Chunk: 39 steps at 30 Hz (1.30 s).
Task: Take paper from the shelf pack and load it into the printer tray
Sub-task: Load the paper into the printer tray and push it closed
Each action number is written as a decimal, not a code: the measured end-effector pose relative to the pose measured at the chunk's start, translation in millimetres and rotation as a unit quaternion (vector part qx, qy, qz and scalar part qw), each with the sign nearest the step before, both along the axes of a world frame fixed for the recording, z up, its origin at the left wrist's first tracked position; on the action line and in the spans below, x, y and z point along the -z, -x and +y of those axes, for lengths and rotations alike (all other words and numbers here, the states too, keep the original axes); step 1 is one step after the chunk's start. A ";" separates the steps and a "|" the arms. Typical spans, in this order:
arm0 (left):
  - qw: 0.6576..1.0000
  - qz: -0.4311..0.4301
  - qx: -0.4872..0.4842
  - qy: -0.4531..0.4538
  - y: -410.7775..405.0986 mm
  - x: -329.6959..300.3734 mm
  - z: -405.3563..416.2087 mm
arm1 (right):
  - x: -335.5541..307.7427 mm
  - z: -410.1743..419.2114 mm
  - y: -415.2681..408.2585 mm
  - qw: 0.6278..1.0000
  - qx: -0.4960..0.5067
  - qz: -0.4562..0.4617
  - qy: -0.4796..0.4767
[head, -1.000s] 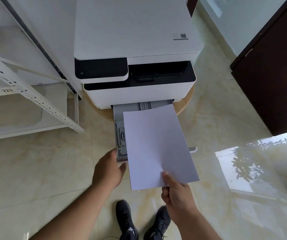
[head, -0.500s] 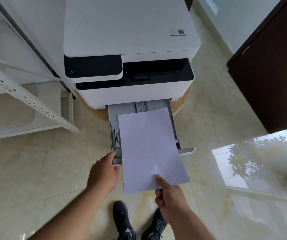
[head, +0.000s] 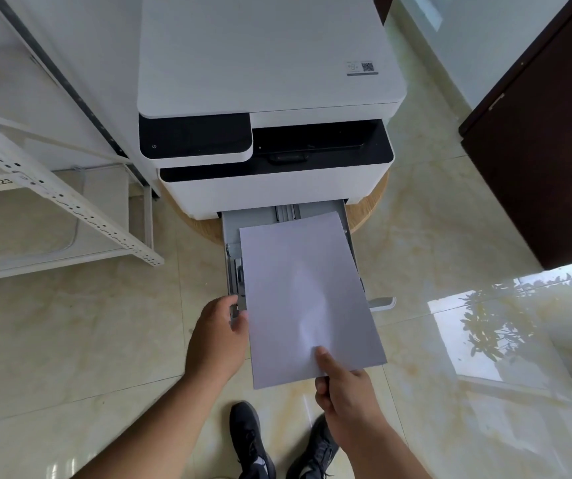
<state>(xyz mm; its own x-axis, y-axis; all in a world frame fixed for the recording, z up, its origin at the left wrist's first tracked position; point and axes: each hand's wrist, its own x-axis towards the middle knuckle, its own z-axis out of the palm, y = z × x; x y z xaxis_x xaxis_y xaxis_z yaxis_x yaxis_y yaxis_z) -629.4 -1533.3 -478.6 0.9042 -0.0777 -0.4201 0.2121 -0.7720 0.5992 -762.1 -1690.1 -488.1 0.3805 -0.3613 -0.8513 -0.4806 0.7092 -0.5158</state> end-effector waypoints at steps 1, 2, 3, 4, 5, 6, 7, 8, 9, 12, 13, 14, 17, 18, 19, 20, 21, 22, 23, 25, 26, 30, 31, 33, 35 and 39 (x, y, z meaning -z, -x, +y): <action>0.998 0.017 -0.045 0.040 -0.1 -3.7 -3.9 | -2.2 -0.6 0.2 1.000 0.001 -0.003 -0.003; 0.990 0.064 -0.094 0.088 -1.5 -6.7 -7.7 | -4.3 -1.5 0.5 1.000 0.001 -0.003 -0.009; 0.972 0.129 -0.137 0.139 -3.2 -8.7 -10.8 | -5.9 -2.6 0.2 1.000 0.002 -0.002 -0.016; 0.950 0.200 -0.164 0.173 -4.6 -10.1 -13.5 | -7.2 -3.8 0.1 1.000 0.001 0.000 -0.024; 0.933 0.253 -0.167 0.194 -4.9 -11.7 -15.9 | -7.6 -4.9 -0.3 1.000 -0.002 0.003 -0.030; 0.928 0.276 -0.153 0.199 -4.1 -12.5 -17.6 | -7.5 -5.9 -0.3 0.999 -0.006 0.005 -0.034; 0.934 0.271 -0.135 0.187 -2.0 -10.7 -18.8 | -6.7 -6.5 -0.4 0.999 -0.011 0.007 -0.036; 0.943 0.257 -0.123 0.172 0.1 -9.4 -19.6 | -5.6 -6.7 -0.4 0.999 -0.015 0.009 -0.038; 0.950 0.243 -0.115 0.159 2.1 -7.0 -19.6 | -4.0 -6.4 -0.3 0.999 -0.018 0.010 -0.041; 0.952 0.236 -0.117 0.155 5.7 -4.0 -17.1 | -0.4 -4.4 1.2 0.998 -0.020 0.013 -0.051; 0.952 0.234 -0.121 0.158 6.4 -2.0 -16.3 | 0.0 -3.6 1.3 0.998 -0.019 0.014 -0.053; 0.952 0.232 -0.122 0.157 7.1 -0.6 -15.7 | -0.2 -2.9 1.9 0.998 -0.019 0.016 -0.053; 0.954 0.221 -0.120 0.160 8.2 2.7 -13.7 | -3.6 -1.7 1.9 0.998 -0.021 0.026 -0.055; 0.954 0.223 -0.119 0.161 7.9 3.6 -13.2 | -4.7 -1.9 1.6 0.998 -0.019 0.029 -0.055; 0.953 0.226 -0.116 0.162 8.0 4.5 -12.8 | -5.2 -2.0 1.5 0.998 -0.017 0.032 -0.056; 0.953 0.229 -0.114 0.161 8.8 5.7 -11.9 | -5.7 -2.0 1.3 0.998 -0.013 0.034 -0.057; 0.954 0.229 -0.112 0.161 9.5 6.5 -11.4 | -6.1 -1.7 0.8 0.998 -0.009 0.036 -0.059; 0.954 0.229 -0.110 0.157 10.2 7.4 -10.7 | -6.5 -1.7 0.9 0.997 -0.004 0.038 -0.062; 0.955 0.228 -0.106 0.156 10.6 8.0 -10.2 | -6.9 -1.4 1.0 0.997 0.001 0.038 -0.066; 0.957 0.226 -0.096 0.156 11.0 8.2 -8.9 | -7.2 -0.9 2.0 0.996 0.014 0.036 -0.079; 0.958 0.226 -0.087 0.153 10.7 8.6 -8.1 | -7.7 -1.0 2.4 0.996 0.021 0.034 -0.085; 0.968 0.211 -0.030 0.131 11.4 2.3 -5.2 | -9.1 0.9 1.9 0.994 0.047 0.026 -0.096; 0.971 0.206 -0.017 0.120 11.2 1.9 -4.4 | -10.0 1.7 1.2 0.994 0.049 0.026 -0.096; 0.974 0.201 -0.011 0.107 9.5 4.6 -2.2 | -11.9 2.6 0.0 0.994 0.047 0.025 -0.096; 0.973 0.209 -0.023 0.098 6.9 9.3 2.0 | -14.6 2.5 -0.5 0.995 0.045 0.023 -0.091; 0.990 0.136 0.003 0.040 2.2 7.6 13.2 | -17.3 1.5 0.5 0.995 0.067 0.030 -0.064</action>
